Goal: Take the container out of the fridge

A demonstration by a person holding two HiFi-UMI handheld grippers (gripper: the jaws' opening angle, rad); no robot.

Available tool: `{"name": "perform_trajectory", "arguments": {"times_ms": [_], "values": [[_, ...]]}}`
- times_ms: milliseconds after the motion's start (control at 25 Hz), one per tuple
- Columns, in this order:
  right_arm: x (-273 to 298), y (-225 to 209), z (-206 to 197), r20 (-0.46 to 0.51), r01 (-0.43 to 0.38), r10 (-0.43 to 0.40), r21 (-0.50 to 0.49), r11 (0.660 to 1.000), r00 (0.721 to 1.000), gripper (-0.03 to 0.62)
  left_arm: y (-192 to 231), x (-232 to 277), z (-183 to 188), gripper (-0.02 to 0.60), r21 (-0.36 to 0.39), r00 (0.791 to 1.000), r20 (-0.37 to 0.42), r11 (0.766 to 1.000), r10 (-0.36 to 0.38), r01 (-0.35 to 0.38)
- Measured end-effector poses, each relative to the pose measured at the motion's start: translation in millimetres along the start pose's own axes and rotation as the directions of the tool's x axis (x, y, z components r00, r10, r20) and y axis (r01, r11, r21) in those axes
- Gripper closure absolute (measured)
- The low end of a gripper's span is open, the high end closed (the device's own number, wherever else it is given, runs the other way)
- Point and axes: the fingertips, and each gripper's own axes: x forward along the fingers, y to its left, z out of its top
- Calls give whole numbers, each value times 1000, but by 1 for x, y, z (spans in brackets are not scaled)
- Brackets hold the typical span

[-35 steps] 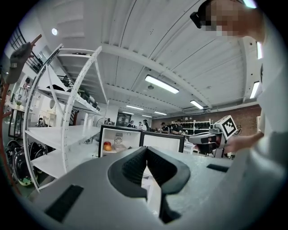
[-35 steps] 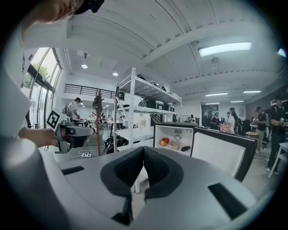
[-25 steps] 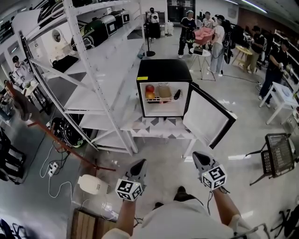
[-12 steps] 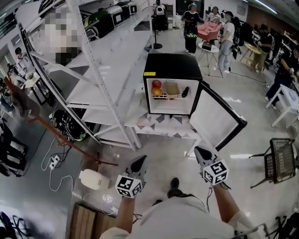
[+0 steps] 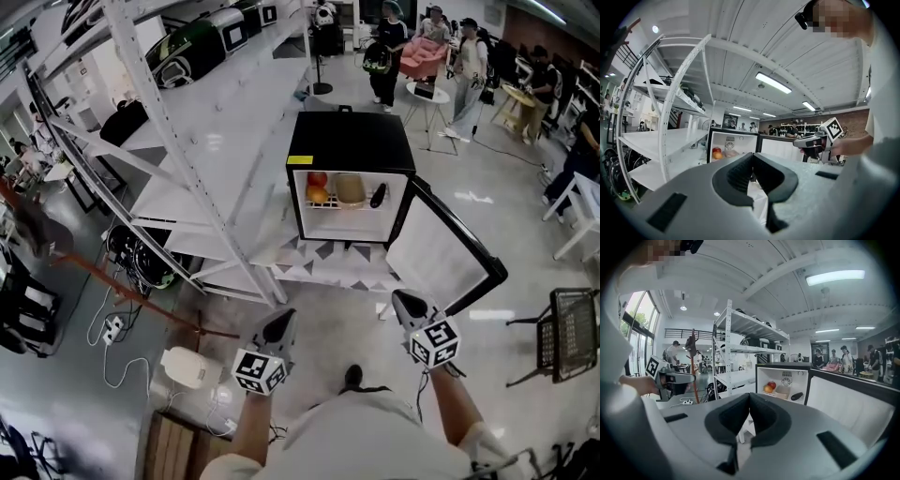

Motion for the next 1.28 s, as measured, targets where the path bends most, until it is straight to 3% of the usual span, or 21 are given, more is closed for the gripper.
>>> {"name": "perform_trajectory", "arguments": {"times_ms": [520, 840, 1280], "values": [[51, -83, 17, 9, -45, 45, 0, 999, 999, 588, 14, 95, 19, 577, 11, 1000, -8, 1000, 21, -21], [77, -103, 3, -26, -88, 89, 8, 996, 996, 588, 17, 132, 14, 577, 1, 999, -36, 1000, 15, -15], [128, -108, 4, -68, -16, 13, -50, 999, 998, 588, 67, 165, 11, 577, -22, 998, -43, 999, -47, 47]]}}
